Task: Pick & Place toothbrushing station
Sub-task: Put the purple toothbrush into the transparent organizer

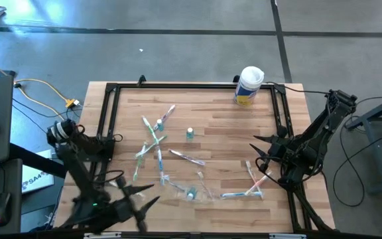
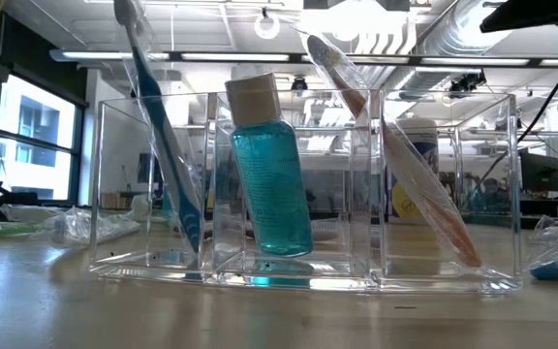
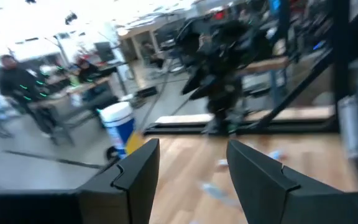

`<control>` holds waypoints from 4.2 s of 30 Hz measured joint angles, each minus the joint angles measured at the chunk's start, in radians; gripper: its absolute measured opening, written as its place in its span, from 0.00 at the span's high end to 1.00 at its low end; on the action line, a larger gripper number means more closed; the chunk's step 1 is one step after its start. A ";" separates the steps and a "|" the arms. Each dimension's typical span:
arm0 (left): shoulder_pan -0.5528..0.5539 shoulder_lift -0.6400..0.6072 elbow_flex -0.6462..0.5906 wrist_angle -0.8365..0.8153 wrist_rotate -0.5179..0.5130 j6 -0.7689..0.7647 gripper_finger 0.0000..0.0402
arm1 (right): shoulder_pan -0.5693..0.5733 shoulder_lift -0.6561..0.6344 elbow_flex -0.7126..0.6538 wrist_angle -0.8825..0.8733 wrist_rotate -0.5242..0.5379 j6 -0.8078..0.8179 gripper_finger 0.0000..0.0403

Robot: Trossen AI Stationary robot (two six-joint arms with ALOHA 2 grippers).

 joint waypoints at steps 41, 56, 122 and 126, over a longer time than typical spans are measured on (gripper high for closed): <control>0.230 0.002 0.085 -0.095 0.173 -0.133 0.54 | 0.000 0.000 0.000 0.017 0.031 -0.027 0.63; 0.376 0.002 0.603 -1.440 0.730 -0.721 0.54 | 0.000 0.000 0.001 0.017 -0.003 -0.027 0.63; 0.222 0.182 0.127 -2.170 1.525 -1.675 0.54 | 0.000 0.000 0.001 0.038 -0.019 -0.027 0.63; 0.222 0.181 0.078 -2.127 1.552 -1.674 0.54 | 0.000 0.000 0.001 0.047 -0.018 -0.027 0.63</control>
